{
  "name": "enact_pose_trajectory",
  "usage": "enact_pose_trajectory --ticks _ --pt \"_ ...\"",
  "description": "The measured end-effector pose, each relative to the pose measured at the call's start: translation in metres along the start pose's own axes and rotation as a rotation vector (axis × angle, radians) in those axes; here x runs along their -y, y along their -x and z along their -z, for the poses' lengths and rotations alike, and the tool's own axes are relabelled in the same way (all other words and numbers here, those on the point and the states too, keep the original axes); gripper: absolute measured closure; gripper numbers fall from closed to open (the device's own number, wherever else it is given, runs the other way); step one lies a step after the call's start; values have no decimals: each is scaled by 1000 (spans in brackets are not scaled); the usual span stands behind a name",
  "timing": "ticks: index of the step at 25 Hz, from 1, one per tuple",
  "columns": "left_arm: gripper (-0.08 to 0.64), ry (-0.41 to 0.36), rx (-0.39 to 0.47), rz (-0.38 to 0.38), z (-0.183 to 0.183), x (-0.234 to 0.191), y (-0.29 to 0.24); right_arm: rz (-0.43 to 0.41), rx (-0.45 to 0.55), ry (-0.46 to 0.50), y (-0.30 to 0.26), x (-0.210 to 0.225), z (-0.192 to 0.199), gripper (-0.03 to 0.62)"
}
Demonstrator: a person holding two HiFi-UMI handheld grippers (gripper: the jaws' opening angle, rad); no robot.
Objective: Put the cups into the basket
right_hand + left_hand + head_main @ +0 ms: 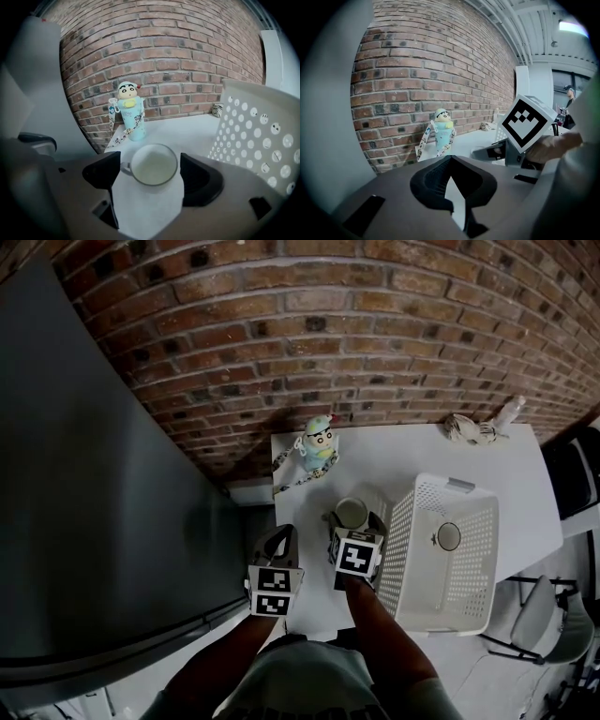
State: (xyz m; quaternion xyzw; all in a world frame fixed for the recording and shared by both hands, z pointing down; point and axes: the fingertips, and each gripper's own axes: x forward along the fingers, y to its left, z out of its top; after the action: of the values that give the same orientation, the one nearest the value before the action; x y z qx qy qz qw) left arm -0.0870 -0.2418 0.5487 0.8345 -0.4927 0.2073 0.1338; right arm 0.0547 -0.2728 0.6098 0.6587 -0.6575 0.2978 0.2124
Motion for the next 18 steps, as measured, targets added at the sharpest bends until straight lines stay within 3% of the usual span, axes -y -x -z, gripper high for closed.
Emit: enact_pose_trajectory --ticks 7,18 --pt "554 -3 -14 5 4 1 -4 23 -58 -16 -18 10 13 210" --pt "554 1 -36 13 10 4 -4 -29 -64 -61 -33 14 16 210"
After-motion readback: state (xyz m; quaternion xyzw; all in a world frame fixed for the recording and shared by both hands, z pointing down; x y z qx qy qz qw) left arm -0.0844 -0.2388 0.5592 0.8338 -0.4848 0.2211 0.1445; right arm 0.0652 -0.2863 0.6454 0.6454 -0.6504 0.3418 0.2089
